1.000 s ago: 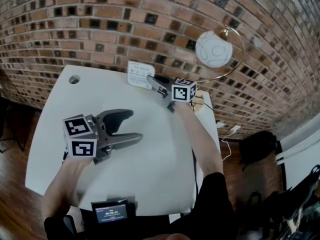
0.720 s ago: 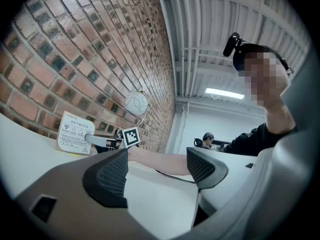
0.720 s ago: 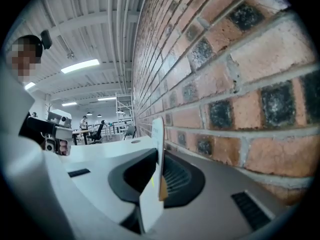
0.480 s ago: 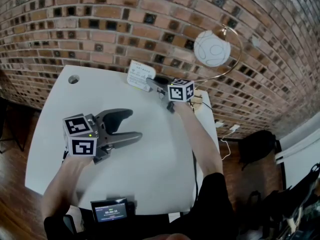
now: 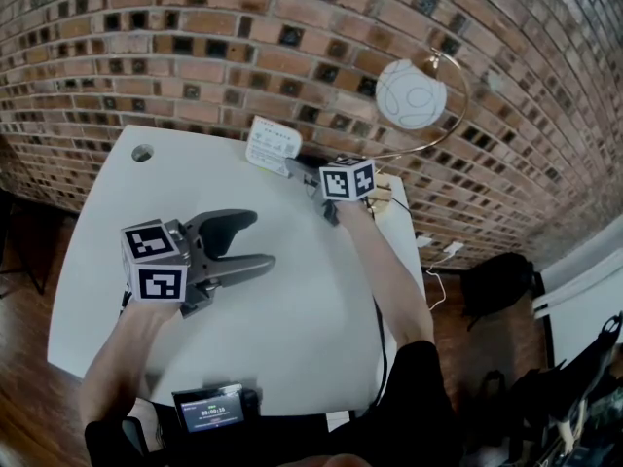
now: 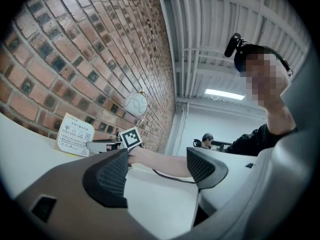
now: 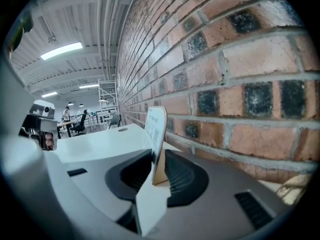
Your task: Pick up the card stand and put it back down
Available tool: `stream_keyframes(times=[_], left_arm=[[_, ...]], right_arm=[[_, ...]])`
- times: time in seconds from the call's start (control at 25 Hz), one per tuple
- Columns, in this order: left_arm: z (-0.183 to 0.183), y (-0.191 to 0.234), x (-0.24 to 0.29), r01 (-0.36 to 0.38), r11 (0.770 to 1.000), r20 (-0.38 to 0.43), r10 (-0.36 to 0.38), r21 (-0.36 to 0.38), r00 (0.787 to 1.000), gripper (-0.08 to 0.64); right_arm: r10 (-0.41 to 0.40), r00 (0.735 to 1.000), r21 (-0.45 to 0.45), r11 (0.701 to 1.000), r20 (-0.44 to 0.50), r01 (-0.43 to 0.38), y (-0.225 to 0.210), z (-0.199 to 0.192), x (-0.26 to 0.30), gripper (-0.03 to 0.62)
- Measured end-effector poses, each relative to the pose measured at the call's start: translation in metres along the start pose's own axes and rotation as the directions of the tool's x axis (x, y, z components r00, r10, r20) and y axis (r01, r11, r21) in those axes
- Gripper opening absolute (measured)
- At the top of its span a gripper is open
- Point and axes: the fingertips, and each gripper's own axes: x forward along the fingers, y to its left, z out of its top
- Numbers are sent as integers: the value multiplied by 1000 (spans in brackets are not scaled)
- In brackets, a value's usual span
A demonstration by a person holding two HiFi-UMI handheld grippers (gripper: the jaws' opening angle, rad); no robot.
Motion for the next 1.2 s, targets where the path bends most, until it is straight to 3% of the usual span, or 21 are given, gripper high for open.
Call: stream_keyframes(times=[0.6,1.2], left_arm=[[-2,0,2,6,1000,3,-6,-7,1000,360],[-9,1,8,9,1000,-10,-9,-17,1000,360]], right_arm=[[-104,995,96,990,-10,104,-10,-1,-5,110],[-120,993,109,987,5,119,-15,1,-6,110]])
